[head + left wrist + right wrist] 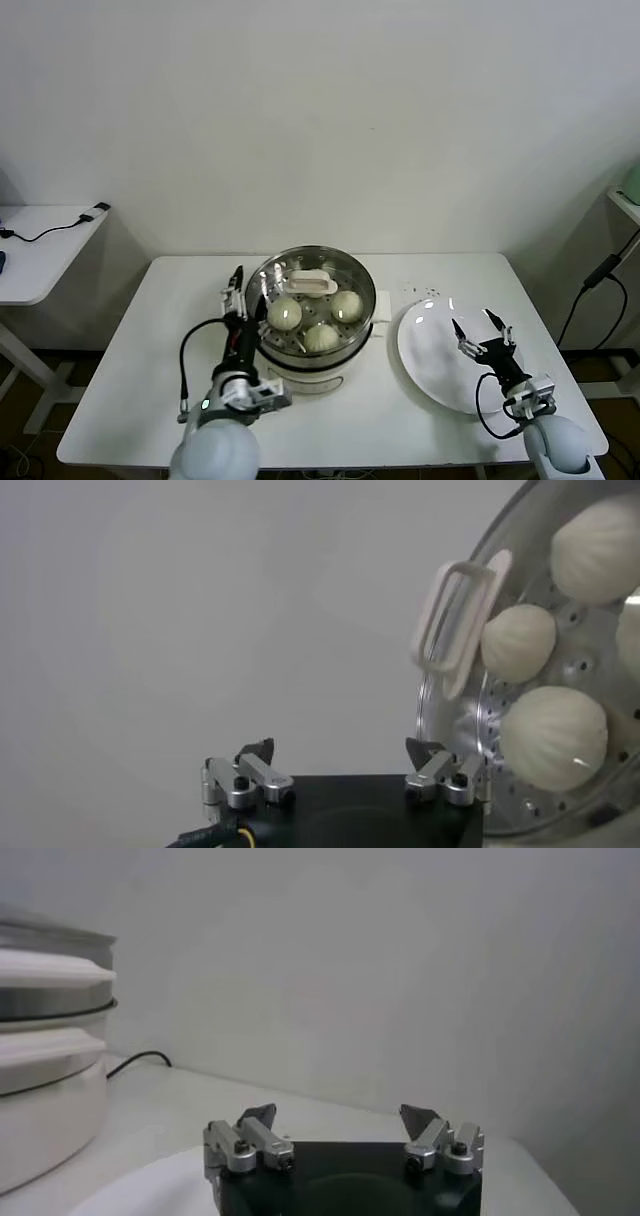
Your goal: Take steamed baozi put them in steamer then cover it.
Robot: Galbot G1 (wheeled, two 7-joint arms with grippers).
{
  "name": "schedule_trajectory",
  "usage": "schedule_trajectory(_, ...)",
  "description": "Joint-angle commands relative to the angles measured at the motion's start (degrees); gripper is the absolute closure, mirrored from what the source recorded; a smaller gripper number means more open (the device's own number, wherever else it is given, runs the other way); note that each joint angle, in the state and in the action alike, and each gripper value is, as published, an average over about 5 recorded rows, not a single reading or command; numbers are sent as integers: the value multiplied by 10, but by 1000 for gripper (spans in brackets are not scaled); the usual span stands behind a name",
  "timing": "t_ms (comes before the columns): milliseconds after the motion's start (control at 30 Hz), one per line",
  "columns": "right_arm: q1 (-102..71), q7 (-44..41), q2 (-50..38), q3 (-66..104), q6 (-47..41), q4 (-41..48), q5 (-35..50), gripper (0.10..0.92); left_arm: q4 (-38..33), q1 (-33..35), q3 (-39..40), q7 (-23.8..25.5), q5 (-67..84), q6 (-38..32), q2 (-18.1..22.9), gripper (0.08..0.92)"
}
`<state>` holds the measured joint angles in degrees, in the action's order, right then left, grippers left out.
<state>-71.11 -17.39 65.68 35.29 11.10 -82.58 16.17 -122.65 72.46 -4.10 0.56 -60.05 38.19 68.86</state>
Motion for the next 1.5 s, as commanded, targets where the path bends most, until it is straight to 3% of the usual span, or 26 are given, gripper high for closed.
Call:
schedule_trajectory(33, -24, 17, 10, 10, -11, -58, 1, 203, -35, 151, -241, -106, 438, -336, -3, 177)
schedule_trajectory(267, -49, 21, 22, 23, -22, -87, -26, 203, -11, 203, -346, -72, 635, -380, 73, 177)
schedule_trajectory(633, -64, 18, 39, 29, -20, -103, -11, 203, 52, 225, -398, -49, 660, -431, 152, 177)
schedule_trajectory(1033, -77, 8, 39, 38, -18, -108, 12, 203, 66, 231, -405, -4, 637, -446, 152, 177)
schedule_trajectory(1500, -77, 10, 49, 36, -20, -109, 7, 203, 53, 227, -394, 7, 631, -438, 154, 177)
